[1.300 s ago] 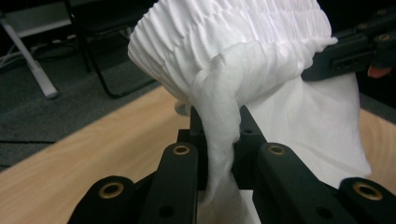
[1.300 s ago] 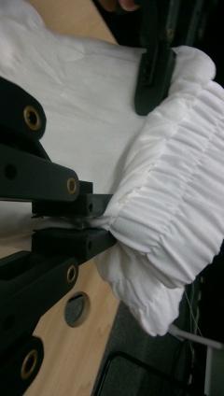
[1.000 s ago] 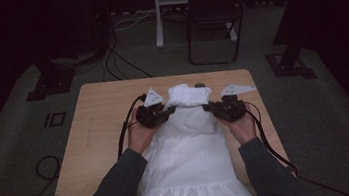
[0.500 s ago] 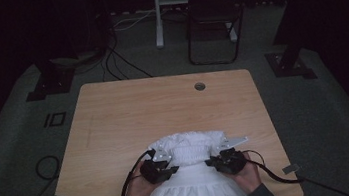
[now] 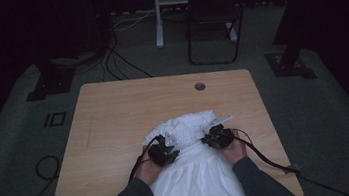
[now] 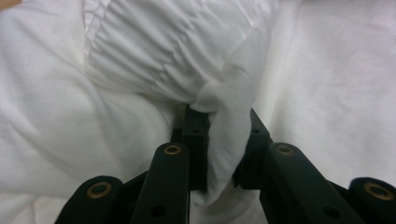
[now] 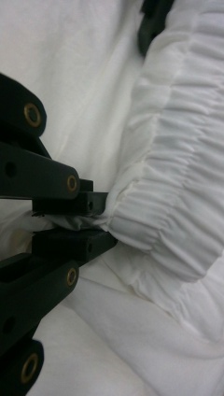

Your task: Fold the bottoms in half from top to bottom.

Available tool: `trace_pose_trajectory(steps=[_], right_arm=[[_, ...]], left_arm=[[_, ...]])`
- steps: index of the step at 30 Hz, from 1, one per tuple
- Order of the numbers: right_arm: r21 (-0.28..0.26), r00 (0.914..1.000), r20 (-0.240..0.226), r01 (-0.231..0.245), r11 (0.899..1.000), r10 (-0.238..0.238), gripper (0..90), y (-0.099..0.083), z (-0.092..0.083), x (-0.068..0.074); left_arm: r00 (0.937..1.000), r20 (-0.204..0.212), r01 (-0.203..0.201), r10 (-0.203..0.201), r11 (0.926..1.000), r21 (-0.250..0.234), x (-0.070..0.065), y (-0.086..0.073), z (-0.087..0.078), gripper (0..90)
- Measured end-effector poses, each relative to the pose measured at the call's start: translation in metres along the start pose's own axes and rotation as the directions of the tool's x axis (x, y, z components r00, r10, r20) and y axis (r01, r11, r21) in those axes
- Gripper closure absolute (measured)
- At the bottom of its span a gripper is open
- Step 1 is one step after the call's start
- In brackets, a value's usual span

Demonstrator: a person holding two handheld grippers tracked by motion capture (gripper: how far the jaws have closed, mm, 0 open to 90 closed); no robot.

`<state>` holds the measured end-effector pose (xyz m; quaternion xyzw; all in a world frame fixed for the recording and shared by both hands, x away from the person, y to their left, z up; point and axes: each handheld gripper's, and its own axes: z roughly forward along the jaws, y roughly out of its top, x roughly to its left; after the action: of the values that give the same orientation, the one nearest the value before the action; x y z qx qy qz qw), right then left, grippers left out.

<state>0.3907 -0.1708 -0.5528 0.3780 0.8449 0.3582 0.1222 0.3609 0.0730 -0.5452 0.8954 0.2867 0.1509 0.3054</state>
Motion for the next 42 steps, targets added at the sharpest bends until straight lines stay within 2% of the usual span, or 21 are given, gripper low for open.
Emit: trace_pose_trajectory(steps=[4,5,9,12,14,19,23,25,26,28,31,33,35,38,41,42], right_arm=[[0.006,0.9994,0.030,-0.015,1.000,0.015,82.6,0.012,0.009,0.002],[0.002,0.9994,0.030,-0.019,1.000,0.019,82.6,0.014,0.011,0.002],[-0.013,0.9984,0.037,-0.042,0.999,0.043,82.4,0.024,0.022,0.002],[-0.025,0.9970,0.044,-0.063,0.998,0.064,82.3,0.033,0.030,-0.003],[-0.039,0.9956,0.044,-0.081,0.996,0.082,82.2,0.037,0.035,-0.008],[-0.053,0.9925,0.073,-0.094,0.994,0.098,82.1,0.050,0.045,-0.028],[-0.062,0.9823,0.125,-0.133,0.989,0.140,81.8,0.059,0.050,-0.047],[-0.077,0.9748,0.121,-0.179,0.981,0.187,81.9,0.060,0.052,-0.053],[-0.078,0.9743,0.113,-0.186,0.979,0.194,82.0,0.060,0.052,-0.054],[-0.074,0.9791,0.118,-0.158,0.985,0.166,82.5,0.059,0.050,-0.051],[-0.097,0.9834,0.106,-0.137,0.986,0.147,83.4,0.062,0.037,-0.047],[-0.135,0.9866,0.091,-0.122,0.983,0.135,83.5,0.068,0.022,-0.044],[-0.186,0.9905,0.068,-0.105,0.977,0.120,83.5,0.073,0.001,-0.042],[-0.259,0.9952,0.040,-0.075,0.963,0.089,83.5,0.080,-0.033,-0.037],[-0.298,0.9982,0.045,-0.026,0.954,0.041,83.5,0.080,-0.063,-0.025],[-0.302,0.9988,0.044,-0.008,0.953,0.023,83.4,0.077,-0.072,-0.021]], left_arm=[[0.9988,-0.037,0.032,-0.032,0.9995,-0.003,0.033,0.006,0.008,78.9],[0.9986,-0.047,0.026,-0.026,0.9997,0.004,0.043,0.010,0.011,79.0],[0.9946,-0.103,-0.004,0.008,0.9993,0.038,0.064,0.023,0.020,79.2],[0.9915,-0.126,-0.023,0.032,0.9975,0.067,0.079,0.035,0.028,79.3],[0.9903,-0.136,-0.015,0.025,0.9969,0.077,0.087,0.042,0.033,79.3],[0.9831,-0.182,0.000,0.020,0.9939,0.111,0.095,0.061,0.046,79.2],[0.9814,-0.191,0.034,-0.018,0.9962,0.080,0.091,0.067,0.053,79.2],[0.9812,-0.192,0.038,-0.023,0.9963,0.077,0.091,0.067,0.053,79.2],[0.9833,-0.177,0.056,-0.044,0.9961,0.067,0.093,0.067,0.052,79.2],[0.9861,-0.146,0.086,-0.079,0.9952,0.046,0.096,0.066,0.046,80.4],[0.9886,-0.131,0.072,-0.073,0.9973,-0.009,0.094,0.068,0.027,82.0],[0.9900,-0.115,0.074,-0.081,0.9949,-0.070,0.091,0.072,0.008,82.3],[0.9915,-0.102,0.067,-0.082,0.9878,-0.140,0.087,0.075,-0.014,82.4],[0.9946,-0.072,0.056,-0.075,0.9709,-0.233,0.074,0.081,-0.048,82.4],[0.9980,-0.041,0.034,-0.048,0.9579,-0.285,0.055,0.079,-0.074,82.3],[0.9986,-0.029,0.033,-0.044,0.9560,-0.291,0.048,0.077,-0.080,82.2]])
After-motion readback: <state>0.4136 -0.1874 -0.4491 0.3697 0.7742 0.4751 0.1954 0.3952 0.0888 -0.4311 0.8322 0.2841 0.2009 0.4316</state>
